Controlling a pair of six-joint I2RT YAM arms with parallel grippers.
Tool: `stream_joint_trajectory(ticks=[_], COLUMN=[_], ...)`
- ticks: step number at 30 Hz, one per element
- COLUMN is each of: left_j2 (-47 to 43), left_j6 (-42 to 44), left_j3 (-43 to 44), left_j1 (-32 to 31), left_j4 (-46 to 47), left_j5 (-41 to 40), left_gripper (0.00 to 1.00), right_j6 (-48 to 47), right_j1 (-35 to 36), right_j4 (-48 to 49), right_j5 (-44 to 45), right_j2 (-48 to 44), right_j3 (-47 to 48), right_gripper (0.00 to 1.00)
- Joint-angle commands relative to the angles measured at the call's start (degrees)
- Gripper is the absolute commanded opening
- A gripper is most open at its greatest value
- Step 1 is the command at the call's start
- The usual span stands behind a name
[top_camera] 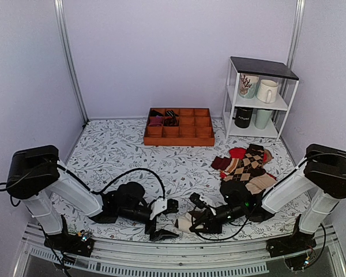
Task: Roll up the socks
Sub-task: Roll the sock at the center of the board.
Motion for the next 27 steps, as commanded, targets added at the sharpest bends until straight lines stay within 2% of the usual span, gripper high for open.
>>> stream_joint_trajectory(ticks=[1, 3, 8, 13, 18, 19, 20, 21, 27], left_j2=[4.0, 5.0, 6.6, 7.9, 10.4, 10.7, 11.2, 11.5, 12.9], left_j6=[3.6, 3.5, 2.9, 2.5, 2.0, 1.8, 1.6, 1.1, -3.4], left_j3=[0.2, 0.3, 1.7, 3.1, 5.5, 6.0, 6.6, 7.0, 9.4], left_j1=[-0.3, -0.3, -0.3, -0.4, -0.5, -0.5, -0.6, -0.6, -0.5], left_j4=[7.7, 8.3, 7.4, 6.5, 3.6, 3.0, 2.2, 1.8, -5.9], left_j5=[3.0, 3.9, 5.9, 6.7, 6.5, 6.7, 7.0, 7.0, 5.7], left_gripper=[0.97, 0.92, 0.74, 0.49, 0.37, 0.29, 0.08, 0.00, 0.00], right_j6=[3.5, 3.4, 3.4, 3.3, 3.1, 3.1, 3.1, 3.1, 3.1], right_j1=[-0.3, -0.4, -1.3, -1.8, -2.3, -2.4, -2.6, -2.6, -2.8], right_j4=[-11.0, -11.0, -11.1, -11.2, -11.5, -11.6, -11.7, -11.7, -13.0], right_j5=[-3.9, -4.4, -5.0, -5.6, -5.6, -5.6, -5.8, -5.8, -5.1], right_j2=[5.7, 6.2, 7.0, 7.6, 7.7, 7.8, 7.9, 7.9, 6.9], right_j3=[-1.8, -1.4, -1.1, -0.7, -0.6, -0.5, -0.5, -0.4, 0.6], right_gripper=[0.09, 0.09, 0.09, 0.09, 0.09, 0.09, 0.09, 0.09, 0.12])
